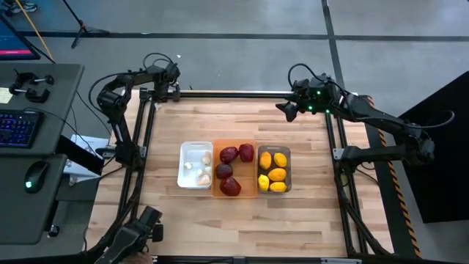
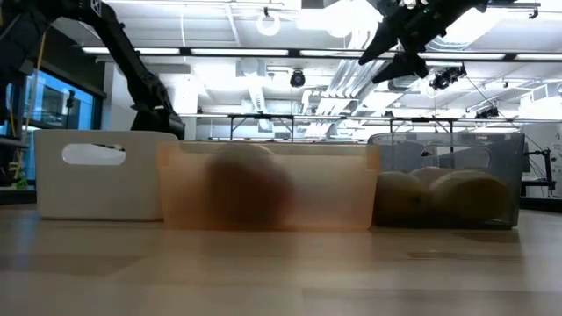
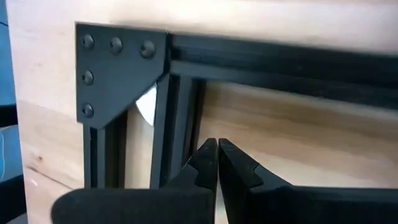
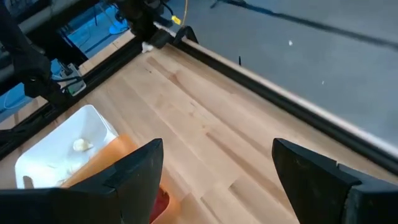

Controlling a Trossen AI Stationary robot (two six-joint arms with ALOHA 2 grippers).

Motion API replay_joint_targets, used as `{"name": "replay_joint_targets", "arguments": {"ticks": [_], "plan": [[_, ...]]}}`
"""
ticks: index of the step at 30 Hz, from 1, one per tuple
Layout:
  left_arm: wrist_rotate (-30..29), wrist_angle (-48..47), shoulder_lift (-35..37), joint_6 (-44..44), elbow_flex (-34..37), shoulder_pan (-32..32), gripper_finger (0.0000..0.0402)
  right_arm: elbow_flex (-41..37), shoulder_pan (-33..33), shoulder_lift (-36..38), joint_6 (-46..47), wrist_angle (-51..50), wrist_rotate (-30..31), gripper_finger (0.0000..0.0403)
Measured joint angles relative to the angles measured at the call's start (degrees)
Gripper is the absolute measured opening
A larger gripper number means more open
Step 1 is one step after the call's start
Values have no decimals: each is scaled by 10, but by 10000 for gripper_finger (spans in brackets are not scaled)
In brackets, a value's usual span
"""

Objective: Sort produce into baskets
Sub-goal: Put the white garlic into the white bin

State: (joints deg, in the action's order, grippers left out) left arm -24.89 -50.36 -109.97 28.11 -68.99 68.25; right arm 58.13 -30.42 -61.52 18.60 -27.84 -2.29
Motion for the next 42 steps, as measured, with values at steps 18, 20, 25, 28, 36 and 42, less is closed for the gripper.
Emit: {"name": "replay_joint_targets", "arguments": {"ticks": [18,20,25,28,36,42], "plan": [[106,-145,-60,-99,-92,-28,0,0,15,0,-9,-45,2,291],[100,-165,-58,-102,-95,-22,0,0,15,0,-9,-45,2,291],[66,-162,-56,-20,-96,-21,0,0,15,0,-7,-41,2,291],[59,-140,-51,5,-96,-20,0,0,15,0,-7,-41,2,291],[50,-92,-32,72,-85,-35,0,0,16,-2,-5,-37,4,291],[-11,-35,-7,149,-51,-27,0,0,16,-2,8,-38,5,291]]}}
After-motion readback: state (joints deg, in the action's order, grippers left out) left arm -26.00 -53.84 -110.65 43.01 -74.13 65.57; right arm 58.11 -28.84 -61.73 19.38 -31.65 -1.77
